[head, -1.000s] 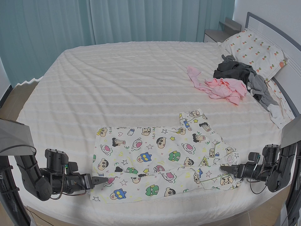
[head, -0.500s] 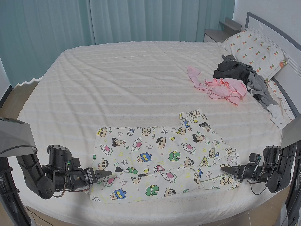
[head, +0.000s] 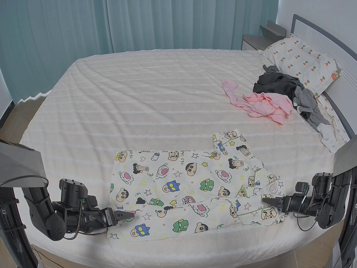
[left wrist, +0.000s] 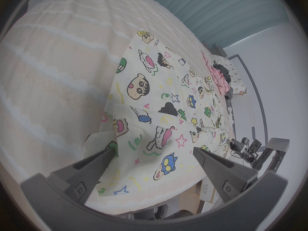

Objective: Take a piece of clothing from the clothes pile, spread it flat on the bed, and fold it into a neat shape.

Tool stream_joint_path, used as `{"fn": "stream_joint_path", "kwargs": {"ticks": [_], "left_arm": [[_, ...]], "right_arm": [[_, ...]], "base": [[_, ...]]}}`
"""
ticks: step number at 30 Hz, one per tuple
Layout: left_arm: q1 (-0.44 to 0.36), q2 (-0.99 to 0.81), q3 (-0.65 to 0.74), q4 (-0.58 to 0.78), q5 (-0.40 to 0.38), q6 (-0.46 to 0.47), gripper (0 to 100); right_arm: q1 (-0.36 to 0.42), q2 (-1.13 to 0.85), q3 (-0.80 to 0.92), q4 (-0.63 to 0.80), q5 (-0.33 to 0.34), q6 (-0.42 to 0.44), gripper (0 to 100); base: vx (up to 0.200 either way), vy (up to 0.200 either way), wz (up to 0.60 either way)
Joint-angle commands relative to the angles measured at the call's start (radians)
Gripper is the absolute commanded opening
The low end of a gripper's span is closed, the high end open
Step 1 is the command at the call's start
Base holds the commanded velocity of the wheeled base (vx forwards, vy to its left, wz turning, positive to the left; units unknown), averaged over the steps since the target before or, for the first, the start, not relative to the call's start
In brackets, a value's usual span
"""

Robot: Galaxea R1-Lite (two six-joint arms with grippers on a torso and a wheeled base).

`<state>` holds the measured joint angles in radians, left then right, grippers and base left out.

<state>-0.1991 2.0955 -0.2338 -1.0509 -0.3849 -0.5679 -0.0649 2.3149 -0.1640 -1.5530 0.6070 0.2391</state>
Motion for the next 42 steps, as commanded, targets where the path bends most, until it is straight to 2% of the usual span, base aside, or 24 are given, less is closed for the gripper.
{"fn": "stream_joint_path", "kwargs": {"ticks": [1, 6, 12, 13, 16, 22, 35, 37, 38, 40, 42], "left_arm": [[-0.014, 0.018, -0.012, -0.001, 0.000, -0.024, 100], [-0.037, 0.017, -0.055, -0.003, 0.009, -0.150, 100], [-0.036, 0.012, -0.058, -0.006, 0.014, -0.221, 100], [-0.028, 0.011, -0.055, -0.021, 0.035, -0.260, 100], [-0.013, 0.015, -0.050, -0.061, 0.069, -0.288, 100], [0.030, 0.018, -0.047, -0.161, 0.080, -0.374, 100], [0.087, 0.012, -0.038, -0.216, 0.069, -0.386, 100], [0.083, 0.014, 0.002, -0.227, 0.047, -0.379, 100], [0.076, 0.017, 0.033, -0.253, 0.003, -0.372, 100], [0.075, 0.020, 0.056, -0.288, -0.038, -0.360, 100], [0.075, 0.023, 0.059, -0.294, -0.042, -0.356, 100]], "right_arm": [[0.000, 0.001, 0.000, -0.013, 0.000, 0.000, 100], [0.000, 0.003, -0.003, -0.013, 0.000, 0.000, 100], [-0.001, 0.003, -0.003, -0.013, 0.000, 0.000, 100], [-0.001, 0.004, -0.003, -0.013, 0.000, 0.000, 100], [-0.001, 0.004, -0.003, -0.013, 0.000, 0.000, 100], [-0.001, 0.004, -0.002, -0.013, 0.000, 0.000, 100], [-0.001, 0.004, -0.002, -0.013, 0.000, 0.000, 100], [-0.001, 0.003, -0.002, -0.013, 0.000, 0.000, 100], [-0.001, 0.004, -0.003, -0.013, 0.000, 0.000, 100], [-0.001, 0.004, -0.003, -0.013, 0.000, 0.000, 100], [-0.001, 0.004, -0.003, -0.013, 0.000, 0.000, 100]], "base": [[0.000, 0.000, 0.00], [0.000, 0.000, 0.00], [0.000, 0.000, 0.00], [0.000, 0.000, 0.00], [0.000, 0.000, 0.00], [0.000, 0.000, 0.00], [0.000, 0.000, 0.00], [0.000, 0.000, 0.00], [0.000, 0.000, 0.00], [0.000, 0.000, 0.00], [0.000, 0.000, 0.00]]}}
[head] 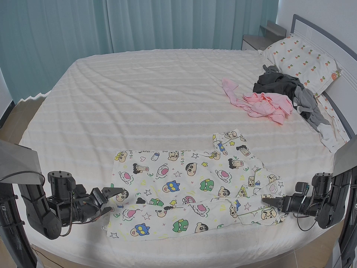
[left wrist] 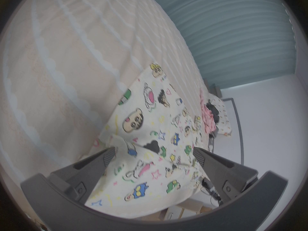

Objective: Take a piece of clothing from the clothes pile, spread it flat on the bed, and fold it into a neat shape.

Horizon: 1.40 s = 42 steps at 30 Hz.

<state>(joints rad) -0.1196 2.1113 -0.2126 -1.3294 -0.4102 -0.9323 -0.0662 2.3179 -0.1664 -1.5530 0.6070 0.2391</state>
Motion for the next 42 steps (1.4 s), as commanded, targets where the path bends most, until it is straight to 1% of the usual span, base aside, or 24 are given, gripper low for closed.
{"fn": "stream_joint_path", "kwargs": {"ticks": [1, 5, 8, 13, 17, 25, 27, 31, 33, 34, 36, 42], "left_arm": [[-0.008, 0.030, 0.038, -0.022, -0.018, 0.044, 100], [-0.012, 0.092, 0.041, -0.022, -0.015, 0.132, 100], [-0.011, 0.115, 0.045, -0.022, -0.012, 0.168, 100], [-0.009, 0.107, 0.085, -0.025, -0.012, 0.178, 100], [-0.006, 0.105, 0.091, -0.025, -0.010, 0.193, 100], [-0.035, 0.115, 0.009, -0.024, -0.002, 0.185, 100], [-0.052, 0.127, -0.014, -0.022, 0.016, 0.185, 100], [-0.072, 0.179, -0.068, -0.022, 0.090, 0.181, 100], [-0.072, 0.185, -0.082, -0.022, 0.108, 0.147, 100], [-0.072, 0.180, -0.084, -0.024, 0.108, 0.125, 0], [-0.071, 0.174, -0.082, -0.024, 0.110, 0.106, 0], [-0.063, 0.131, -0.062, -0.024, 0.111, 0.106, 0]], "right_arm": [[0.000, -0.002, 0.001, -0.013, 0.000, 0.000, 100], [-0.001, -0.002, -0.001, -0.013, 0.000, 0.000, 100], [0.000, -0.002, 0.001, -0.013, 0.000, 0.000, 100], [0.000, 0.000, 0.001, -0.013, 0.000, 0.000, 100], [0.000, 0.000, -0.001, -0.013, 0.000, 0.000, 100], [-0.001, 0.000, -0.001, -0.013, 0.000, 0.000, 100], [0.000, 0.000, -0.002, -0.013, 0.000, 0.000, 100], [0.000, 0.002, -0.002, -0.013, 0.000, 0.000, 100], [0.000, 0.002, -0.001, -0.013, 0.000, 0.000, 100], [0.000, 0.002, -0.001, -0.013, 0.000, 0.000, 100], [-0.001, 0.002, -0.002, -0.013, 0.000, 0.000, 100], [-0.001, 0.002, -0.001, -0.013, 0.000, 0.000, 100]], "base": [[0.000, 0.000, 0.00], [0.000, 0.000, 0.00], [0.000, 0.000, 0.00], [0.000, 0.000, 0.00], [0.000, 0.000, 0.00], [0.000, 0.000, 0.00], [0.000, 0.000, 0.00], [0.000, 0.000, 0.00], [0.000, 0.000, 0.00], [0.000, 0.000, 0.00], [0.000, 0.000, 0.00], [0.000, 0.000, 0.00]]}}
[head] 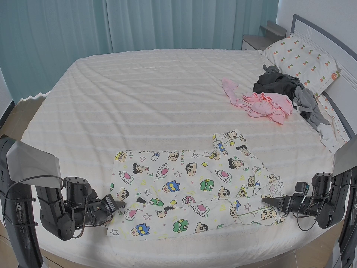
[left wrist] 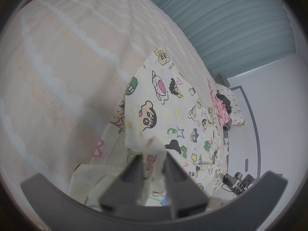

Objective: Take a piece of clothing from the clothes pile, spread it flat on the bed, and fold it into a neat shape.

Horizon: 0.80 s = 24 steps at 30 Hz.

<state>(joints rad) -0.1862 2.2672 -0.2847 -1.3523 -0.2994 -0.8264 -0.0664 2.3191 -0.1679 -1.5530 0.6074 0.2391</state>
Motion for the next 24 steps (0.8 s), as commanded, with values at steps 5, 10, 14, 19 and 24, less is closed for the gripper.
{"fn": "stream_joint_path", "kwargs": {"ticks": [5, 10, 14, 19, 24], "left_arm": [[0.004, -0.058, 0.027, -0.001, 0.002, 0.000, 0], [0.004, -0.107, 0.075, -0.001, 0.000, 0.003, 0], [0.004, -0.140, 0.113, 0.001, -0.003, 0.006, 0], [-0.003, -0.144, 0.165, 0.001, -0.011, 0.059, 0], [-0.006, -0.158, 0.185, 0.001, -0.012, 0.076, 0]], "right_arm": [[0.000, 0.002, 0.002, -0.013, 0.000, 0.000, 100], [-0.001, 0.000, 0.004, -0.013, 0.000, 0.000, 100], [0.000, 0.002, 0.004, -0.013, 0.000, 0.000, 100], [0.000, 0.002, 0.004, -0.013, 0.000, -0.001, 100], [0.000, 0.002, 0.001, -0.013, 0.002, -0.001, 100]], "base": [[0.000, 0.000, 0.00], [0.000, 0.000, 0.00], [0.000, 0.000, 0.00], [0.000, 0.000, 0.00], [0.000, 0.000, 0.00]]}}
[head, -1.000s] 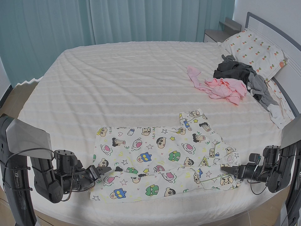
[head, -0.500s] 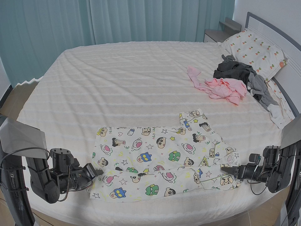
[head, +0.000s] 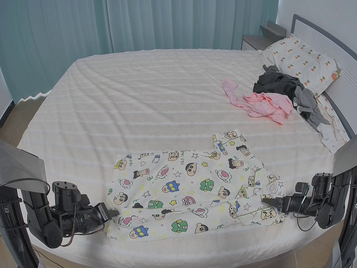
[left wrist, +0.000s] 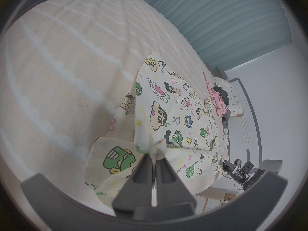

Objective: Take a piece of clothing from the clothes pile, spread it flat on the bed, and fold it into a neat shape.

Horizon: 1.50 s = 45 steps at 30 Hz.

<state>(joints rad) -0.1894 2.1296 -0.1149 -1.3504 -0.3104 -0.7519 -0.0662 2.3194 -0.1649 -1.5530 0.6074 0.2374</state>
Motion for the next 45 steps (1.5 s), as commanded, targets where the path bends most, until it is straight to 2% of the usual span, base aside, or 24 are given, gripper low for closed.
{"fn": "stream_joint_path", "kwargs": {"ticks": [1, 15, 16, 36, 37, 45], "left_arm": [[-0.002, -0.022, 0.015, -0.001, -0.001, 0.002, 0], [0.005, -0.003, -0.037, -0.003, 0.011, 0.025, 0], [0.005, -0.003, -0.037, -0.003, 0.010, 0.025, 100], [-0.039, 0.001, -0.029, -0.003, 0.001, 0.020, 100], [-0.041, 0.003, -0.028, -0.003, 0.001, 0.020, 0], [-0.038, -0.011, 0.008, -0.004, 0.008, 0.023, 0]], "right_arm": [[0.000, 0.002, -0.002, -0.013, 0.000, 0.000, 100], [0.000, 0.002, 0.002, -0.013, 0.002, 0.000, 100], [0.000, 0.002, 0.002, -0.013, 0.002, 0.000, 100], [0.000, 0.000, 0.002, -0.013, 0.000, 0.000, 100], [0.000, 0.000, 0.002, -0.013, 0.002, 0.000, 100], [0.000, 0.000, 0.002, -0.013, 0.002, 0.000, 100]], "base": [[0.000, 0.000, 0.00], [0.000, 0.000, 0.00], [0.000, 0.000, 0.00], [0.000, 0.000, 0.00], [0.000, 0.000, 0.00], [0.000, 0.000, 0.00]]}}
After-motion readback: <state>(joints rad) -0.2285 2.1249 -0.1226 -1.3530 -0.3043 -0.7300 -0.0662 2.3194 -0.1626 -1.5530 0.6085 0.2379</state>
